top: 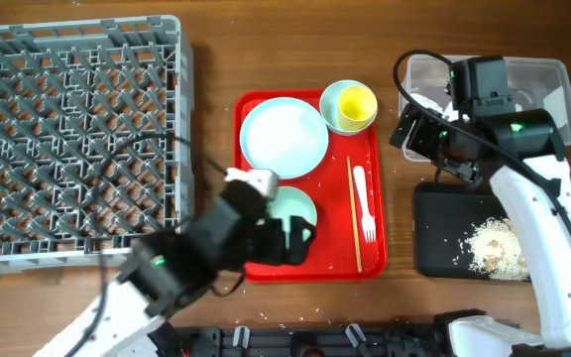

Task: Sort waste into correct bins and load items into the dishwasher rack
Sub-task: 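Reach the left gripper to the green bowl and grasp its rim, then lift the green bowl with the left gripper and carry it over the rack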

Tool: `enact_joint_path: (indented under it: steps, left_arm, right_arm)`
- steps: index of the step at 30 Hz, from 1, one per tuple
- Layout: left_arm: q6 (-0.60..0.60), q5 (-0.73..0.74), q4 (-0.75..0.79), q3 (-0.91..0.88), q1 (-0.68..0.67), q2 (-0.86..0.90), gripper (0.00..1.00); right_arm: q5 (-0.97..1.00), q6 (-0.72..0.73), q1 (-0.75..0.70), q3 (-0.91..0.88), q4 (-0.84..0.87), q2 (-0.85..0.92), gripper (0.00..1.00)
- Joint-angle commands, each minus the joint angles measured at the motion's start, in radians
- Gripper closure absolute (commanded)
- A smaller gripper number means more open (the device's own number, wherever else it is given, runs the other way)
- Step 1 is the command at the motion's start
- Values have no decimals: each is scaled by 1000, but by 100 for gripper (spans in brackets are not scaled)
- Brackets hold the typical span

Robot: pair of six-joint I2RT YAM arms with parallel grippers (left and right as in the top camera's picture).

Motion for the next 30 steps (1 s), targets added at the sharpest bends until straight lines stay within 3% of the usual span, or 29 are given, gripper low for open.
enact_joint_path:
  steps: [1,9,14,19,22,30]
  left_arm:
    - [-69,-217,8,41,-84,143,1]
    - [-72,-222,109,41,-92,338,0]
    - [-47,-223,168,41,-103,402,12]
    - [-46,-358,246,41,-177,523,16]
    - [-52,-418,274,41,-191,564,34]
    - [-72,-425,308,41,-196,645,58]
  right_arm:
    - [-13,-22,-37,12,-1,-120,0]
    - [163,27,-179,12,-5,-409,0]
    - [188,23,-179,12,-23,-431,0]
    - [188,24,-179,12,-23,-382,0]
    - [188,24,-179,12,-23,-335,0]
    - [188,24,-179,12,-13,-123,0]
